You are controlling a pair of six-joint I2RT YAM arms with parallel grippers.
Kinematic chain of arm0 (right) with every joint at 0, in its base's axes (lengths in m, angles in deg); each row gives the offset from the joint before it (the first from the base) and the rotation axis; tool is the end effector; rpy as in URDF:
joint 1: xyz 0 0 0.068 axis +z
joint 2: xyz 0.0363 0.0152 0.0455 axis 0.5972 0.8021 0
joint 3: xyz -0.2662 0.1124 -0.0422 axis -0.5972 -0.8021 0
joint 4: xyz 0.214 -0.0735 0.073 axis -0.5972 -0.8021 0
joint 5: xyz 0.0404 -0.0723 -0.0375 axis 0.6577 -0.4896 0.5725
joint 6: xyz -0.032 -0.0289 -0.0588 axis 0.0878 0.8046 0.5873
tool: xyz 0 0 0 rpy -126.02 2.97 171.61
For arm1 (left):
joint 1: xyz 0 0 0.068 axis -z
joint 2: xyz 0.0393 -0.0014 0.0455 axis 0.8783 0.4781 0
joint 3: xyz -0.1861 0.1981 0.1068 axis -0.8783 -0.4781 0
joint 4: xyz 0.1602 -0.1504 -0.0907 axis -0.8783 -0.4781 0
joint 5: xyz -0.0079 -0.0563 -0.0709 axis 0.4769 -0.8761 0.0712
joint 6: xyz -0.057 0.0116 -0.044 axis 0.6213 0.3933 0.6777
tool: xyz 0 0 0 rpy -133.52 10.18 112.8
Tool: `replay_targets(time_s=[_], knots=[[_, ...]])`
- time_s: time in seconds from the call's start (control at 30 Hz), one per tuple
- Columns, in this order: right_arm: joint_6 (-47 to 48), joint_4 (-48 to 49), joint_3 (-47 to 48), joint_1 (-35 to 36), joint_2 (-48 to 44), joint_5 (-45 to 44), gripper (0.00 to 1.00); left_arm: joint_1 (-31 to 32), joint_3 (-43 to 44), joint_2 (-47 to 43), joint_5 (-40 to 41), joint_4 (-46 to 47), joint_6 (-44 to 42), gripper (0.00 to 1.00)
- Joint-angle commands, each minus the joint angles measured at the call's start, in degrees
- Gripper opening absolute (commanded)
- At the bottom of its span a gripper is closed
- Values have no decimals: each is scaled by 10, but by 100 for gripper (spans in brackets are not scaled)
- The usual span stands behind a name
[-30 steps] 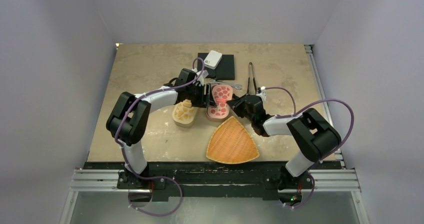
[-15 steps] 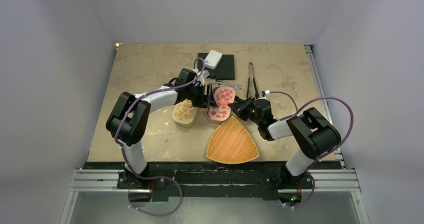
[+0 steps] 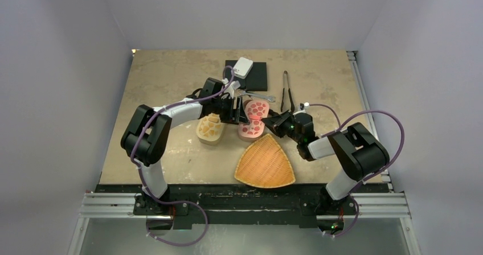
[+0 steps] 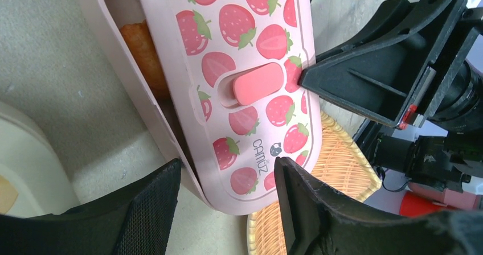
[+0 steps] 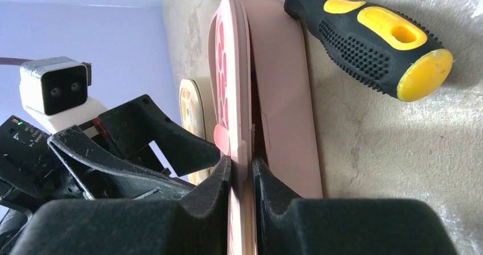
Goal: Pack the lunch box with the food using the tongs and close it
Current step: Close the box lid on the packing box.
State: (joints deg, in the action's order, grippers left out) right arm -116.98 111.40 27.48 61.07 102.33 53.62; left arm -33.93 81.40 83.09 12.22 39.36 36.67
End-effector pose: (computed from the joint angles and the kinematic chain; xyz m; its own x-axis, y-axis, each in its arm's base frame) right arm 0.2622 0.1298 0.1651 -0.6029 0.7760 -0.1851 0.1444 0.3343 0.9313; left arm 0.3234 -0.2076 0.1983 -0.9226 0.0424 -0.3833 0.3174 0.6480 -0.6923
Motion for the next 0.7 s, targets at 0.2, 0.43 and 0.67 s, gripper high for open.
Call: replay_targets(time_s=[0.2, 0.43, 0.67], knots=[[57, 40, 1, -27, -40, 45, 0, -2, 22, -25, -3, -8, -36, 61], [85, 77, 3, -34, -45, 79, 0, -12, 22, -36, -9, -2, -36, 61], [102, 62, 40, -34, -8, 105, 0, -19, 15, -50, -12, 7, -36, 62]])
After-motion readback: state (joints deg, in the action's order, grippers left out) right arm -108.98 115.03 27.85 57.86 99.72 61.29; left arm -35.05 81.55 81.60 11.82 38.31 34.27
